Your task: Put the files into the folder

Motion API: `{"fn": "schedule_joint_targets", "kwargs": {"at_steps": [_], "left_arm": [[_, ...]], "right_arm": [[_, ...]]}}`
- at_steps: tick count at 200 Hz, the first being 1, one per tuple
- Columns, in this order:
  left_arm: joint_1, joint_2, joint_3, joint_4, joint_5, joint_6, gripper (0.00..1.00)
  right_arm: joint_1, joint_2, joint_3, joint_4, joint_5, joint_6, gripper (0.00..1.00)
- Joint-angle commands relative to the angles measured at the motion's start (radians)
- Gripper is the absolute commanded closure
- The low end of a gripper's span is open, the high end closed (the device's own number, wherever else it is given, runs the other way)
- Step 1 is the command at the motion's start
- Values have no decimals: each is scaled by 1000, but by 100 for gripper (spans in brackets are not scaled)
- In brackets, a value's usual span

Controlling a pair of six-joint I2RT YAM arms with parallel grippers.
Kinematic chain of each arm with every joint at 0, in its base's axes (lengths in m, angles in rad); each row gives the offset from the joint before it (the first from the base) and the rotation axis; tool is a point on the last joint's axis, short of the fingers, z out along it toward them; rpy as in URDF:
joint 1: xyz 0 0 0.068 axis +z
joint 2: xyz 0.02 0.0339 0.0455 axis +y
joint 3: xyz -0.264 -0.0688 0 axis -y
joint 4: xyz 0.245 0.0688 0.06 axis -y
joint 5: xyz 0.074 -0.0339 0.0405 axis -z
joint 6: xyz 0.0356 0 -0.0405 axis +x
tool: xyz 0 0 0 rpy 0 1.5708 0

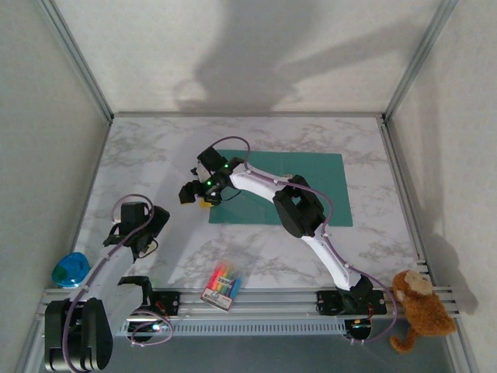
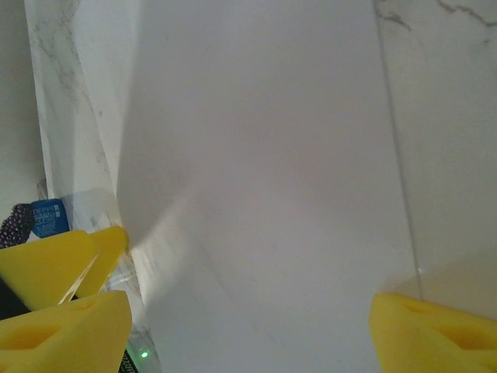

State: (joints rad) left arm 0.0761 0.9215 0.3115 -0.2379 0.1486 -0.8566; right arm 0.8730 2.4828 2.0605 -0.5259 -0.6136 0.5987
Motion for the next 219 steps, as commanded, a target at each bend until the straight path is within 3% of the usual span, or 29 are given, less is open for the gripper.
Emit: {"fn": "schedule_joint_targets", "kwargs": {"at_steps": [1, 135, 219], "left_arm": [[11, -18, -21, 27, 34, 17, 6], [33, -64, -41, 21, 39, 13, 3], [29, -75, -17, -26, -39, 8, 1]], "right_arm": [[31, 21, -30, 27, -47, 24, 20], [58, 28, -40, 69, -61, 67, 20], [55, 20, -16, -6, 28, 42, 20]]}}
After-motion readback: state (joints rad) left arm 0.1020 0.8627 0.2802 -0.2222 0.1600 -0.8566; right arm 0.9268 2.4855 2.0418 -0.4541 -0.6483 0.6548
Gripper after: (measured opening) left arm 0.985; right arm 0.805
